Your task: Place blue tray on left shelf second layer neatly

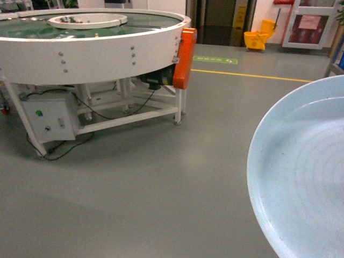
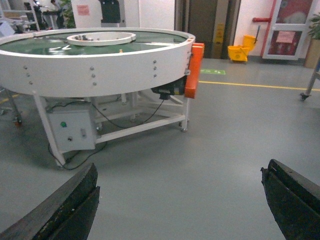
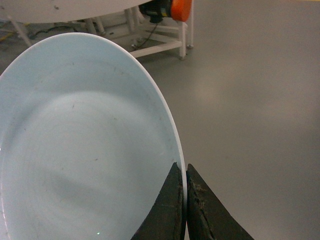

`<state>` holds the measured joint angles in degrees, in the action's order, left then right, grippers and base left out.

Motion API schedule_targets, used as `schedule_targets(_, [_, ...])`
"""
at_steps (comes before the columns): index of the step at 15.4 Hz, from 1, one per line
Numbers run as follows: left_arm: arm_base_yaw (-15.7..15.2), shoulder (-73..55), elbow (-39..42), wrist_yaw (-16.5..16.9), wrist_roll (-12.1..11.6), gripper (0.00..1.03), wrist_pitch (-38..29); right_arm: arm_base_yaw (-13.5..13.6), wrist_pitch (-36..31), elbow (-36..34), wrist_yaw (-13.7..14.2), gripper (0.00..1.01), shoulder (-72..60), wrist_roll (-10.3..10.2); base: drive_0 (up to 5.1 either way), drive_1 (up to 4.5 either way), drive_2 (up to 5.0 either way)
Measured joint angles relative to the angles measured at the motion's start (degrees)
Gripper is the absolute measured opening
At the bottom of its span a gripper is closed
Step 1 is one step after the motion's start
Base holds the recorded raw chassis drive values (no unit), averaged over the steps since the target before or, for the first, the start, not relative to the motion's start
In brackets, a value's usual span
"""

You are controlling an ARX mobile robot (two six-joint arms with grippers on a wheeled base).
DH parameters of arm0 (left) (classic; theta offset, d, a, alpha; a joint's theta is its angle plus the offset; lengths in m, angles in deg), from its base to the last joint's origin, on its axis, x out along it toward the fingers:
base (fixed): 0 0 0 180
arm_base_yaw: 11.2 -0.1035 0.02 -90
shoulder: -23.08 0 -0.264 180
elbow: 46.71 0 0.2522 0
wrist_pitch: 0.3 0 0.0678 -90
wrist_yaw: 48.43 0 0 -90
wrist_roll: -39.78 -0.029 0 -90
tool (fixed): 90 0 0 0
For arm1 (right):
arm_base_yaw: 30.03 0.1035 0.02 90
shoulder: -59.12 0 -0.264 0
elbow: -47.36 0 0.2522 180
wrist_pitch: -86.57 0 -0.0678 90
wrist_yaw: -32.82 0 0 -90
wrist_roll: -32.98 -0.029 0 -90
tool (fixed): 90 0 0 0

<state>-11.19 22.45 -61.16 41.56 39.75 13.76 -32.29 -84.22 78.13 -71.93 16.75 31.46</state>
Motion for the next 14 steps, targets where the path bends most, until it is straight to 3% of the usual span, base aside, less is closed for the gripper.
schedule_targets(14, [0.0,0.0,0.0,-0.1,0.0,0.98,0.2,0.0,-0.2,0.0,0.0,0.02,0.0,0.0,0.0,0.00,0.0])
